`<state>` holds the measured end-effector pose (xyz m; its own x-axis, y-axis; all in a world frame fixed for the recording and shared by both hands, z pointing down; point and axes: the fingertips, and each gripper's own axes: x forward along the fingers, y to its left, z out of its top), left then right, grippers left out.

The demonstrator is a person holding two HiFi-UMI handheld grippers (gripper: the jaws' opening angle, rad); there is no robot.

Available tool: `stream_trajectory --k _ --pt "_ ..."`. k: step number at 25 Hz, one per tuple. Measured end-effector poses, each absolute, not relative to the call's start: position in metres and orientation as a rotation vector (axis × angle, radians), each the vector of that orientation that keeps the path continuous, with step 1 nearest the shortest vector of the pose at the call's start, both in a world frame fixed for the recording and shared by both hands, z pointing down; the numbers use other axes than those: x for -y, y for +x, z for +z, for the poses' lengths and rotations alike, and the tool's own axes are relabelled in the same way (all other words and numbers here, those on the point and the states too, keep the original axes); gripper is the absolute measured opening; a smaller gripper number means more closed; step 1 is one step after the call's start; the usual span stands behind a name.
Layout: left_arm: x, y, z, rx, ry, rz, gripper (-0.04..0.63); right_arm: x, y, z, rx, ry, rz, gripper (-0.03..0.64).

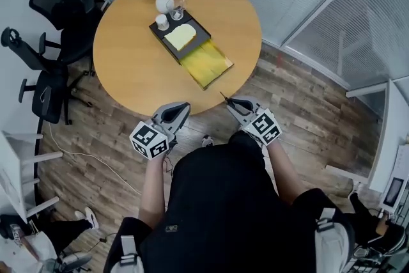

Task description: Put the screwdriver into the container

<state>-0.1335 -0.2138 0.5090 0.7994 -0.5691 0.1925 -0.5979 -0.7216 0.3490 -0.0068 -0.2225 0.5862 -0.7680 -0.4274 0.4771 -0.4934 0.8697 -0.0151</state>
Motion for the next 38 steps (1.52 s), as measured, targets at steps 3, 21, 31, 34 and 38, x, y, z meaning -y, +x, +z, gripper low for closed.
stream_trajectory --k 3,21,31,34,38 --pt "0.217 -0.147 0.511 0.937 2.566 0.096 0.002 0.232 -0.014 0.591 2.573 0.629 0.192 0.057" --pt "0.277 -0.161 0.512 1.230 2.411 0.075 0.002 0.327 -0.038 0.616 2.554 0.258 0.108 0.057" --pt "0.301 -0.164 0.514 1.398 2.299 0.048 0.002 0.368 -0.049 0.650 2.426 0.029 -0.025 0.057" --pt "0.304 -0.168 0.513 1.462 2.257 0.042 0.002 0.378 -0.056 0.660 2.385 -0.053 -0.069 0.057" --pt "0.306 -0.170 0.516 1.546 2.188 0.024 0.002 0.392 -0.060 0.677 2.351 -0.142 -0.079 0.058"
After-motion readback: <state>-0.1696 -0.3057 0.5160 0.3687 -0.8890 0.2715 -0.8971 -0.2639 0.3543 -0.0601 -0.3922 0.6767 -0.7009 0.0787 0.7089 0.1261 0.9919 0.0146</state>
